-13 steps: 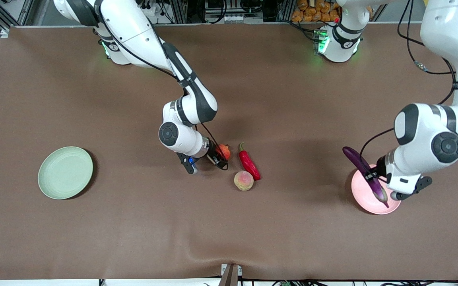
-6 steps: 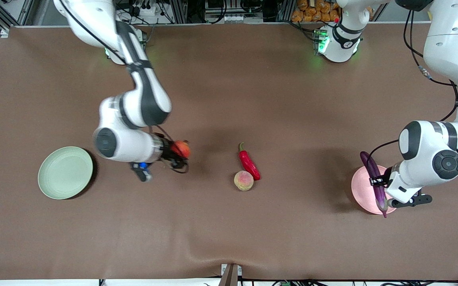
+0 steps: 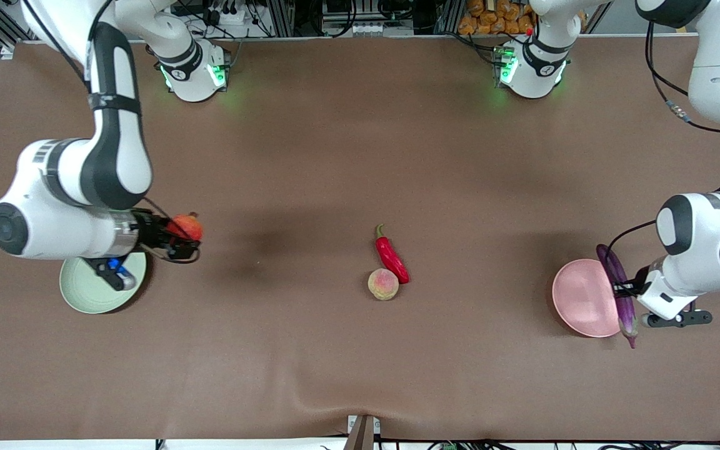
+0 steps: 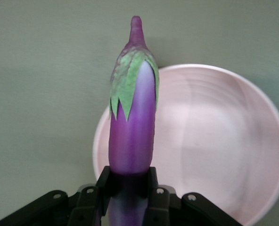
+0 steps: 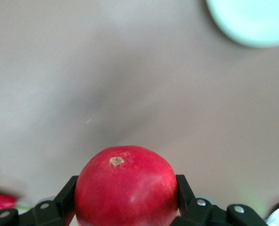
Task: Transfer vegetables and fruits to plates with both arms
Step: 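Lower the eggplant onto the pink plate while the right gripper carries the apple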
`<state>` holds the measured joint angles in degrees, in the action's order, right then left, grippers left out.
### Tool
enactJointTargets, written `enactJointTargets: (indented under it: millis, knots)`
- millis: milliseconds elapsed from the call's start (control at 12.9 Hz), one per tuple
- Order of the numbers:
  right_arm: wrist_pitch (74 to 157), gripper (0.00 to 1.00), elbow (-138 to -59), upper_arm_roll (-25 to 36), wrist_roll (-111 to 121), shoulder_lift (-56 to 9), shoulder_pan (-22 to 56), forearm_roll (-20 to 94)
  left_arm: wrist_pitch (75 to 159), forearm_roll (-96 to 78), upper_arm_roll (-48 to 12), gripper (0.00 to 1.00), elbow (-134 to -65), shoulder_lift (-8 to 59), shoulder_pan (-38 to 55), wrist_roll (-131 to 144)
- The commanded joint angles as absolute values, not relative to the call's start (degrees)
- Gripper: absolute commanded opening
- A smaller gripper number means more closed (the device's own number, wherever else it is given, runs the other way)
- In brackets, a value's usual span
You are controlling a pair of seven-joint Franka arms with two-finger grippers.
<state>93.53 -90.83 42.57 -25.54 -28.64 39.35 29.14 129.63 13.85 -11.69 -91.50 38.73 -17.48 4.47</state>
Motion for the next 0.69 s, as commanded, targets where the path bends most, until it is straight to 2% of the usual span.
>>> enactJointTargets:
  millis: [0, 309, 618]
  knots:
    - [93.69, 0.00, -91.06, 43.42, -12.97, -29.26, 34.30, 25.15, 130.08, 14.94, -12.48, 0.00, -90.35, 39.81, -18.19, 4.22]
    - [97.81, 0.00, -90.62, 43.24, 6.11, -34.09, 25.94, 24.43, 129.90, 14.85, -12.66, 0.00, -91.40, 39.20, -18.02, 4.75]
    - [108.51, 0.00, -90.53, 42.63, 20.54, -39.80, 20.14, 24.78, 129.55, 14.50, -13.88, 0.00, -92.10, 39.20, -17.49, 6.06]
